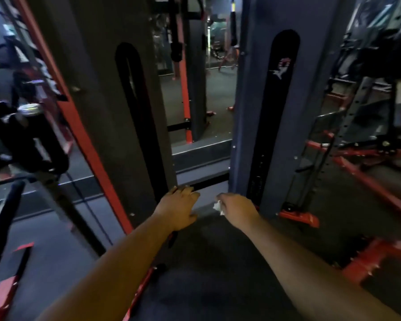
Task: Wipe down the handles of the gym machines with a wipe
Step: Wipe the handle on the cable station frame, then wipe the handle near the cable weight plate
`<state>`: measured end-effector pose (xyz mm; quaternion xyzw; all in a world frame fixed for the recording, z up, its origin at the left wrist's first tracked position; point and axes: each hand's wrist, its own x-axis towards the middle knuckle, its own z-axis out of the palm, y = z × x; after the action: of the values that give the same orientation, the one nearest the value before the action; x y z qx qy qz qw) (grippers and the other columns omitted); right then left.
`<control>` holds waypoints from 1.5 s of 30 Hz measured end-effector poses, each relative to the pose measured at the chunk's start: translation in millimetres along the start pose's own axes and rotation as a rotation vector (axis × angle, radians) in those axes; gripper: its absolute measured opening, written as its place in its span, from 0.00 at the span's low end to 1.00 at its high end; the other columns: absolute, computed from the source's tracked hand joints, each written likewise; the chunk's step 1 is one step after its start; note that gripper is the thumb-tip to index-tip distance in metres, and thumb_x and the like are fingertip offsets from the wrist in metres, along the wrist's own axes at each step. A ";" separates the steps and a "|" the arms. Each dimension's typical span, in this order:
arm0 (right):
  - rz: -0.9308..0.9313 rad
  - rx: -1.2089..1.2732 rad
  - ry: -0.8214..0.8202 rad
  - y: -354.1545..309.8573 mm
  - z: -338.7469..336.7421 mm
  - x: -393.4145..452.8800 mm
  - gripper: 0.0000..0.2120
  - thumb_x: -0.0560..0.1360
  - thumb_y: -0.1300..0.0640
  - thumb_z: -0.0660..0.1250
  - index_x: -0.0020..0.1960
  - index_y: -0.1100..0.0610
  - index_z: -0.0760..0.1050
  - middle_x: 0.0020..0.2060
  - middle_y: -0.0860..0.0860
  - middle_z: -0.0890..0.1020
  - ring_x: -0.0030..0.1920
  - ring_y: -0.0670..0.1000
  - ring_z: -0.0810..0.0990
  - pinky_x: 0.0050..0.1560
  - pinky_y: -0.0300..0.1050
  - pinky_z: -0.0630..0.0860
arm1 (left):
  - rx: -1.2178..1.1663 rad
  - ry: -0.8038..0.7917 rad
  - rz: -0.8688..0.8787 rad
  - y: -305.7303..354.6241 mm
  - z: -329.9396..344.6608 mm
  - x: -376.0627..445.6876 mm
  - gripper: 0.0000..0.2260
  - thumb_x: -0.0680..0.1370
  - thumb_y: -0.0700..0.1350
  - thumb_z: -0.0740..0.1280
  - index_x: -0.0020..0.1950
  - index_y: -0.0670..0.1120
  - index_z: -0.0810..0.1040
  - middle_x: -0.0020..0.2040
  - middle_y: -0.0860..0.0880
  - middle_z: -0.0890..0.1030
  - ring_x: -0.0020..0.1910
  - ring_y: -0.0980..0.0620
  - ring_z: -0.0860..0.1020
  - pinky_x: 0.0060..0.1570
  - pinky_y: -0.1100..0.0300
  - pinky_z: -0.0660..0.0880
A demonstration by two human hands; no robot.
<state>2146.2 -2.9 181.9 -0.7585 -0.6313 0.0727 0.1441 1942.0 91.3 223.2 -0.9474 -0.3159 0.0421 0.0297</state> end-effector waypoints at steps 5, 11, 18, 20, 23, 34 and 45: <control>0.196 0.106 0.071 70.6 -16.4 -23.8 0.13 0.83 0.52 0.58 0.62 0.48 0.79 0.55 0.52 0.83 0.51 0.56 0.83 0.51 0.53 0.80 | -0.035 -0.026 0.101 56.8 -1.8 56.5 0.33 0.82 0.59 0.64 0.83 0.51 0.57 0.83 0.47 0.57 0.81 0.46 0.59 0.79 0.49 0.53; 0.399 0.180 0.097 136.4 -33.2 -36.1 0.13 0.80 0.54 0.63 0.62 0.49 0.80 0.57 0.52 0.83 0.53 0.54 0.83 0.51 0.49 0.80 | -0.093 -0.050 0.220 102.4 9.4 127.7 0.32 0.80 0.61 0.65 0.81 0.53 0.62 0.80 0.49 0.63 0.76 0.47 0.66 0.76 0.51 0.61; 0.590 0.176 0.099 203.1 -47.1 -23.8 0.14 0.81 0.56 0.64 0.65 0.47 0.77 0.58 0.48 0.83 0.51 0.47 0.82 0.50 0.39 0.76 | -0.120 -0.092 0.367 138.4 16.8 214.9 0.34 0.82 0.60 0.65 0.83 0.50 0.58 0.83 0.47 0.58 0.78 0.45 0.62 0.79 0.49 0.58; 0.638 0.174 0.086 216.6 -52.7 -15.6 0.14 0.81 0.56 0.64 0.66 0.48 0.77 0.57 0.49 0.83 0.51 0.48 0.82 0.49 0.38 0.74 | -0.140 -0.094 0.408 143.9 16.1 242.4 0.34 0.82 0.60 0.65 0.84 0.50 0.57 0.83 0.48 0.57 0.79 0.45 0.62 0.79 0.49 0.58; 0.732 0.129 0.066 240.6 -64.7 5.8 0.12 0.81 0.54 0.64 0.63 0.48 0.79 0.55 0.50 0.83 0.48 0.48 0.80 0.51 0.41 0.76 | -0.158 -0.098 0.457 152.0 13.8 284.2 0.34 0.82 0.60 0.65 0.84 0.51 0.56 0.83 0.49 0.56 0.79 0.45 0.60 0.79 0.49 0.58; 0.844 0.339 0.359 351.4 -124.4 29.6 0.12 0.82 0.54 0.62 0.64 0.43 0.73 0.55 0.48 0.81 0.52 0.47 0.82 0.53 0.46 0.81 | -0.224 -0.012 0.616 224.6 -42.3 425.9 0.35 0.81 0.63 0.64 0.83 0.53 0.56 0.83 0.50 0.56 0.80 0.46 0.60 0.80 0.49 0.54; 0.641 0.599 0.815 520.9 -244.7 71.8 0.12 0.81 0.60 0.65 0.58 0.46 0.81 0.53 0.44 0.84 0.55 0.44 0.82 0.55 0.41 0.79 | -0.255 0.222 0.583 339.2 -145.8 587.1 0.33 0.80 0.65 0.64 0.81 0.54 0.61 0.82 0.52 0.61 0.78 0.51 0.64 0.78 0.52 0.58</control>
<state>2719.5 -47.7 257.2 -0.8044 -0.2168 -0.0096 0.5531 2626.4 168.9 304.3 -0.9928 -0.0293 -0.0946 -0.0678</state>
